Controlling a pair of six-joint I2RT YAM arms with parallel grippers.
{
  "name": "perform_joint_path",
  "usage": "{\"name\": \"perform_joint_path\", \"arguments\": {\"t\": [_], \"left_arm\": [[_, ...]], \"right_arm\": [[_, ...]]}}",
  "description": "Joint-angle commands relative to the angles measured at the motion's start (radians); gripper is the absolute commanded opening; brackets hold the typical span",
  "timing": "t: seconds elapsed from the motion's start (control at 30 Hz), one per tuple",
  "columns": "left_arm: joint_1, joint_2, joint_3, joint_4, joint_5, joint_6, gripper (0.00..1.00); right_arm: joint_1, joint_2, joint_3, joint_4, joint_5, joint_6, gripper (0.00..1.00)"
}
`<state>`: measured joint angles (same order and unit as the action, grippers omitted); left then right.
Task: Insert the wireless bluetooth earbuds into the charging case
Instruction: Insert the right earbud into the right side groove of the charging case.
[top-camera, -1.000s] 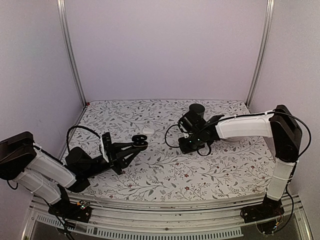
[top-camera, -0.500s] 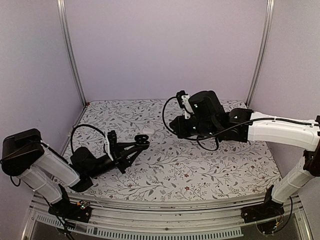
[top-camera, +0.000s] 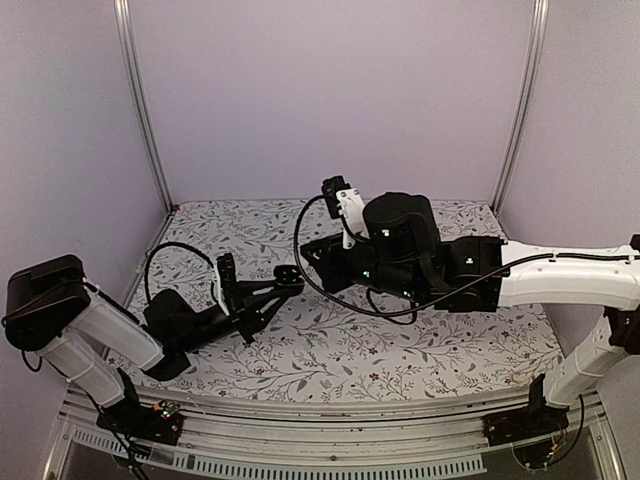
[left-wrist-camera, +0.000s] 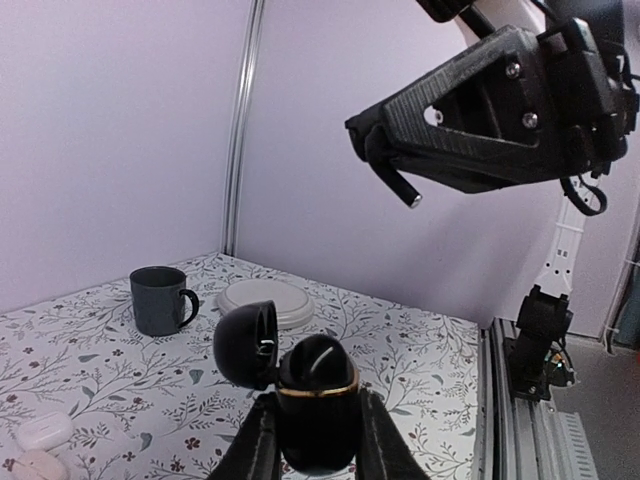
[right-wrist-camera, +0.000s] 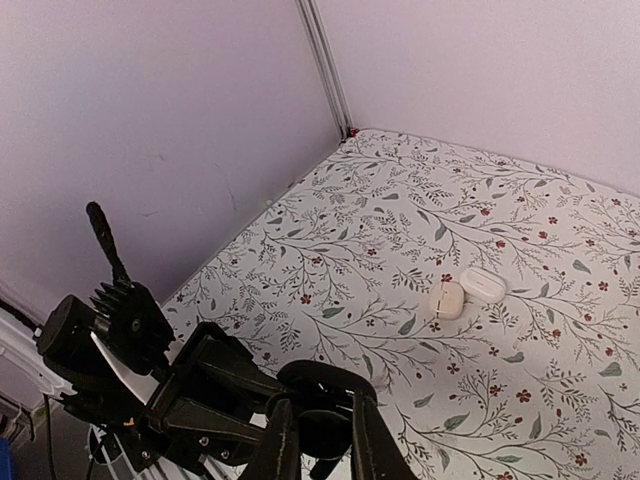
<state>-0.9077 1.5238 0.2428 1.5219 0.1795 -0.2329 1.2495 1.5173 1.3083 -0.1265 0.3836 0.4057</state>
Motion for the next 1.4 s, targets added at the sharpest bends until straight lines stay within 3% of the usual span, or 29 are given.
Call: {"name": "perform_joint_path", "arguments": {"t": [0.0, 1.37], "left_arm": [[-0.012, -0.028, 0.024, 0.298, 0.042, -0.030, 0.00], [-0.017, -0.167, 0.045, 0.299, 0.047, -0.099, 0.00]], "right_arm": [[0.021, 0.041, 0.031, 0.086, 0.030, -0.034, 0.09], [0.074, 0.080, -0.041, 0.238, 0.098, -0.093, 0.09]]}}
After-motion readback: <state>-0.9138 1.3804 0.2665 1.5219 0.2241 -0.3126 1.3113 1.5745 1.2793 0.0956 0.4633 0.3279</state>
